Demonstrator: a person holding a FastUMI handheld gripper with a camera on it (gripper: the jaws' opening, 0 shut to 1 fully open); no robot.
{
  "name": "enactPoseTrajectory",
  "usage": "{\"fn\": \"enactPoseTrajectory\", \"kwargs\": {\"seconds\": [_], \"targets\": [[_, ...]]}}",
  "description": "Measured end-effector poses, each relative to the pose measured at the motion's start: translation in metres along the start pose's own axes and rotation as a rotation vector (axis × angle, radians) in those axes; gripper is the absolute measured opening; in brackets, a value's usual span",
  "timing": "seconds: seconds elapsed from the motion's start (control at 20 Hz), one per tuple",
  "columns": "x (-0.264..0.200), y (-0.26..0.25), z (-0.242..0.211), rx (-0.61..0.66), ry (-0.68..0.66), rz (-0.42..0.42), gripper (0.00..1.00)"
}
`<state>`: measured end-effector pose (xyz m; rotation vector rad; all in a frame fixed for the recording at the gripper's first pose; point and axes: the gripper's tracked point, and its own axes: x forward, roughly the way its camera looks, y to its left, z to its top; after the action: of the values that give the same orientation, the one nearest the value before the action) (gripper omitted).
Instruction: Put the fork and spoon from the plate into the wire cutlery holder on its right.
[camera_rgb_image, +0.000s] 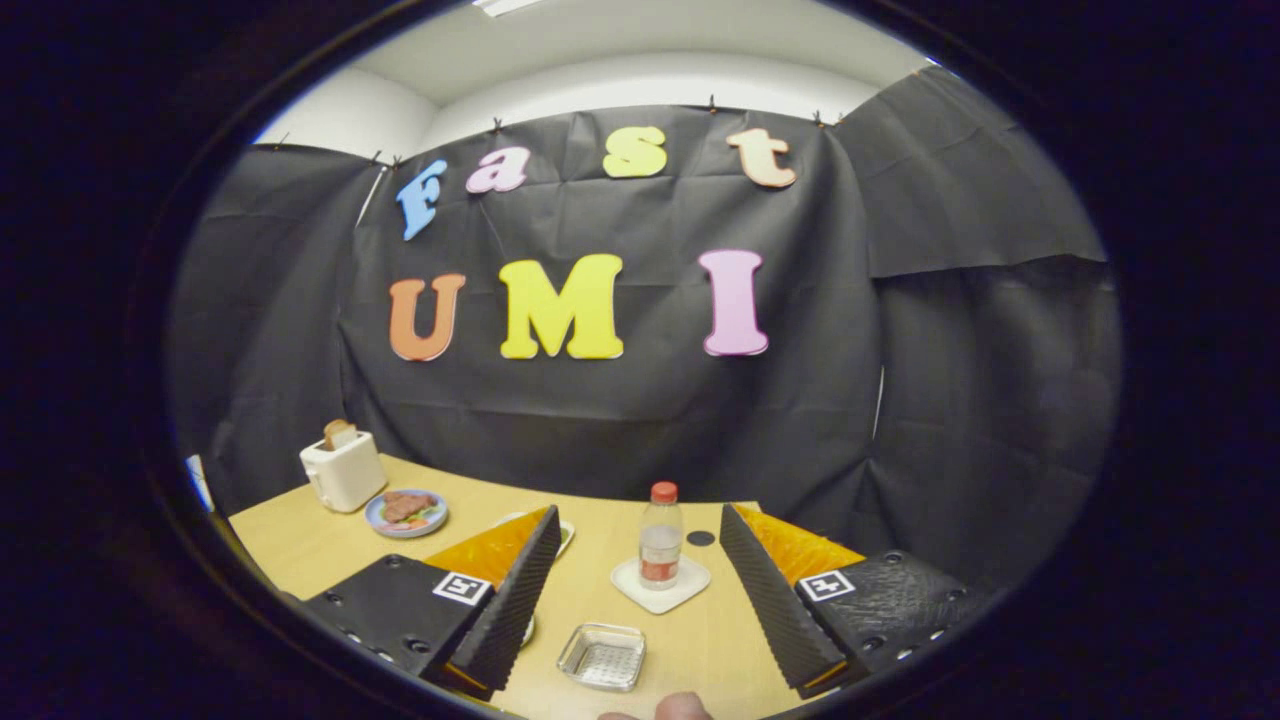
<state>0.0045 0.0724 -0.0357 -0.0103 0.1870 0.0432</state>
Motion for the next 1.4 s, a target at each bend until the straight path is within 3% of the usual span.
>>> {"fn": "enactPoseTrajectory", "kwargs": {"seconds": [0.2, 0.65, 1.05, 1.25, 1.4], "targets": [[0.011, 0.043, -0.028, -0.058, 0.129, 0.071, 0.96], [0.015, 0.141, -0.133, -0.076, 0.598, 0.184, 0.96], [0.01, 0.163, -0.237, -0.055, 1.054, 0.203, 0.95], [0.02, 0.164, -0.269, -0.034, 1.158, 0.182, 0.75], [0.023, 0.165, -0.286, -0.018, 1.22, 0.182, 0.42]]}}
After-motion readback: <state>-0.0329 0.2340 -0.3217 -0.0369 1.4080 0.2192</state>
